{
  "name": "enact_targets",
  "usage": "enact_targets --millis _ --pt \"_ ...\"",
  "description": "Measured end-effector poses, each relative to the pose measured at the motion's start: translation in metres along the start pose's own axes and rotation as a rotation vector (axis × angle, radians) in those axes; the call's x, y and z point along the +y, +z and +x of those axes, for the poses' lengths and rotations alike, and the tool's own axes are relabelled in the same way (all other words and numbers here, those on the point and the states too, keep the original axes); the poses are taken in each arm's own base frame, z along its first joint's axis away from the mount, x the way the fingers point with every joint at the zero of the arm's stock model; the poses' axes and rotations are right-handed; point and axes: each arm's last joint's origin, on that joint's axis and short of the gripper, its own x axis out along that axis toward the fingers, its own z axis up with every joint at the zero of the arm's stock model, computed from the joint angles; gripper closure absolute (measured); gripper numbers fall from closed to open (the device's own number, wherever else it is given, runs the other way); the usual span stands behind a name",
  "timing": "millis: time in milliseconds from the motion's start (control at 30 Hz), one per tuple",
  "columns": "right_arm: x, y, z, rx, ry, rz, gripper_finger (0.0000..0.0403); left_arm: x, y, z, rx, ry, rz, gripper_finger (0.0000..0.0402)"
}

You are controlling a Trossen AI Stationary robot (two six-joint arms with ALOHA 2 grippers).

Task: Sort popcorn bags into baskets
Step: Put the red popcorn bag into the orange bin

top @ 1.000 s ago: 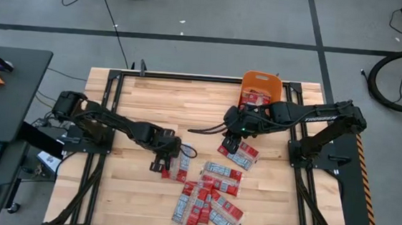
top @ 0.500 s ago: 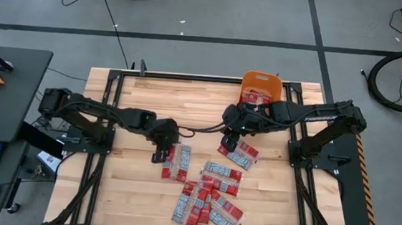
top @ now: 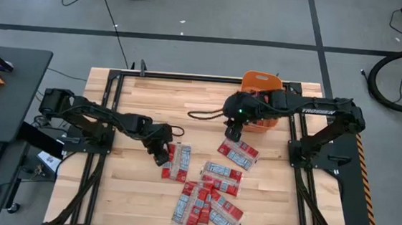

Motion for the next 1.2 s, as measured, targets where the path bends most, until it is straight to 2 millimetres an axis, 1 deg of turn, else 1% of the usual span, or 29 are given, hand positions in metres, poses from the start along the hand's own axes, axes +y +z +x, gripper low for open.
enact_targets --millis 100,233,333,467,567,667,833,1067,1200 --pt "-0.014 0.004 0.002 -0.005 0.025 -0.111 0.0239 -0.007 -0.002 0.002 -0.100 0.033 -0.182 0.0306" --pt "-0.028 0.005 0.004 0.005 0.115 -0.167 0.0239 -0.017 -0.011 0.005 -0.203 0.053 -0.394 0.0301" --pt "-0.033 0.007 0.004 -0.007 0.155 -0.215 0.0239 -0.025 -0.022 0.008 -0.241 0.056 -0.499 0.0287" --pt "-0.035 0.008 0.004 -0.023 0.185 -0.259 0.0239 -0.037 -0.040 0.012 -0.300 0.041 -0.620 0.0256" --pt "-0.034 0.008 0.004 -0.028 0.214 -0.295 0.0239 -0.045 -0.051 0.013 -0.339 0.015 -0.667 0.0232" --pt "-0.033 0.008 0.004 -0.039 0.236 -0.318 0.0239 -0.049 -0.060 0.014 -0.369 0.008 -0.685 0.0217" --pt "-0.032 0.009 0.004 -0.050 0.259 -0.322 0.0239 -0.049 -0.065 0.014 -0.368 0.025 -0.697 0.0214" --pt "-0.030 0.009 0.004 -0.048 0.266 -0.310 0.0239 -0.041 -0.068 0.014 -0.362 0.103 -0.758 0.0214" --pt "-0.029 0.009 0.004 -0.048 0.271 -0.313 0.0239 -0.038 -0.067 0.021 -0.363 0.125 -0.768 0.0214"
